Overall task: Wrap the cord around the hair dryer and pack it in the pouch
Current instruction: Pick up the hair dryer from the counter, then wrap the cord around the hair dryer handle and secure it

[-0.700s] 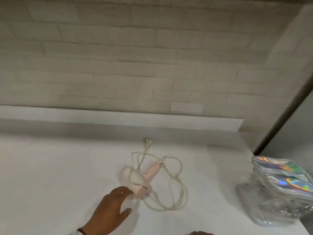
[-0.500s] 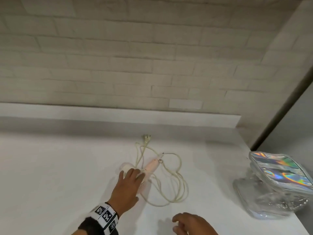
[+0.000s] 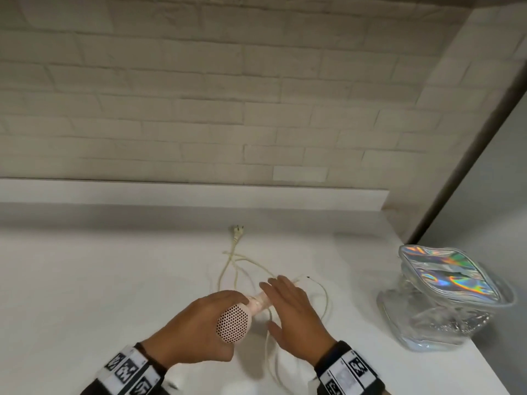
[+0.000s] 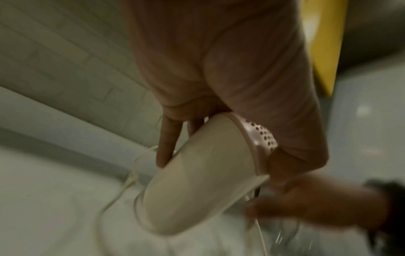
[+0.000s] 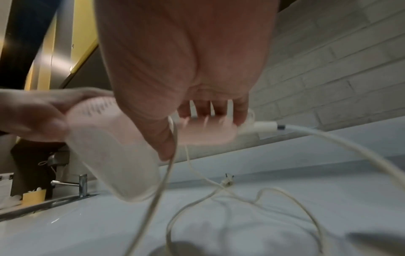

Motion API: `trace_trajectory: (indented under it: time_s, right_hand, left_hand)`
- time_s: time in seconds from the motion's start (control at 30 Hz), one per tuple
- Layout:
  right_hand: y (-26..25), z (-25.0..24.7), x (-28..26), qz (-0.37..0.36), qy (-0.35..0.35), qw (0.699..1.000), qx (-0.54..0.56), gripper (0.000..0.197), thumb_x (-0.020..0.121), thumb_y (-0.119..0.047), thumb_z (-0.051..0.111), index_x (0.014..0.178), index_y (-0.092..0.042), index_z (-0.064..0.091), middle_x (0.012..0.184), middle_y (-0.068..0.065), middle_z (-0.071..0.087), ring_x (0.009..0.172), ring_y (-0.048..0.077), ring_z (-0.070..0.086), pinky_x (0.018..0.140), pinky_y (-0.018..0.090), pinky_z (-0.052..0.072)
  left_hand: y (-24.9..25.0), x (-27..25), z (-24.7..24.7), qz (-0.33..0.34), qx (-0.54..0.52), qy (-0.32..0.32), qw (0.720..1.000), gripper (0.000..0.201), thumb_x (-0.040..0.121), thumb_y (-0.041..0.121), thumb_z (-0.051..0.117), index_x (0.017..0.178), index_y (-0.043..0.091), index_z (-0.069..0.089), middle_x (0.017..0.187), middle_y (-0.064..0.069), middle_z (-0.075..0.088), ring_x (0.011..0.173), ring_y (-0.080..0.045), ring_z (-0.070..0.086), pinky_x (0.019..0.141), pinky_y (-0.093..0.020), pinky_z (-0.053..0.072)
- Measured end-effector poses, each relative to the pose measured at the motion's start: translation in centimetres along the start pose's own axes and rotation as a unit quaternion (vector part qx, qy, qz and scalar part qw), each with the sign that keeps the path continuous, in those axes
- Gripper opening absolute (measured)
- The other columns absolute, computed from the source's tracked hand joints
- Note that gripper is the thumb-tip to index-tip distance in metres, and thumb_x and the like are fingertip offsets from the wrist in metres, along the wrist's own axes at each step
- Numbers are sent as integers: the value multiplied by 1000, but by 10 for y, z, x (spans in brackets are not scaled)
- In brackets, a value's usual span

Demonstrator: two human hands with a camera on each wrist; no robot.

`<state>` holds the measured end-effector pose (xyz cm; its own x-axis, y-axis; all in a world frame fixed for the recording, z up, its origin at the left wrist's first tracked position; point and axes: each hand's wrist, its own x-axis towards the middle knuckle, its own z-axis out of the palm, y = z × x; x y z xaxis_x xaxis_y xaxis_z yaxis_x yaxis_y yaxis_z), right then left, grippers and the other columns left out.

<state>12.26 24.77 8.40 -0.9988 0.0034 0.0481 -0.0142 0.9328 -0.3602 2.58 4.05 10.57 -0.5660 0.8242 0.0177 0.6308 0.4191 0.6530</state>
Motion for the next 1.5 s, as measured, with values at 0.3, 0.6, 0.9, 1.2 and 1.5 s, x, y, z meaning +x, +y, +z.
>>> trace_trajectory:
  time_s: [0.3,0.6,0.9,1.2,1.5]
  right_hand:
    - [-12,-34,7,-33,70,993,86,36,95,-35,53,130,-30,46,124,-14,53,100,6,42,93,26,30]
    - [-10,-33,-3,-3,79,973,218,48,93,-33,58,138,-31,40,136,-16,41,122,2,42,104,22,36]
    - [-8,-49,-3,54,107,943,311,24,100,-26,46,122,-29,55,100,-14,62,86,-1,56,77,12,42]
    - [-46,-66,12,-34,42,937,345,25,101,-20,45,118,-23,63,89,-7,63,73,2,58,70,15,48]
    - [73,-94,35,184,130,972,63,35,98,-19,49,133,-17,53,111,9,59,104,26,60,87,33,45]
  left_hand:
    - [27,-31,-48,-17,-239,60,969,61,57,15,72,114,35,63,113,0,65,101,-22,62,77,-48,55]
    - [17,-29,-39,20,-405,120,906,63,57,21,73,118,23,62,124,-4,62,107,-25,58,75,-34,52]
    - [-2,-32,-28,-103,-438,61,891,83,43,43,91,118,22,62,115,-7,67,102,-26,64,78,-30,53]
    - [59,-2,-5,-58,-185,15,981,18,81,29,72,97,22,68,88,9,74,78,-3,68,71,-21,51]
    - [47,2,-17,-108,-246,57,961,34,92,36,60,64,18,53,60,5,53,57,-8,47,60,-20,37]
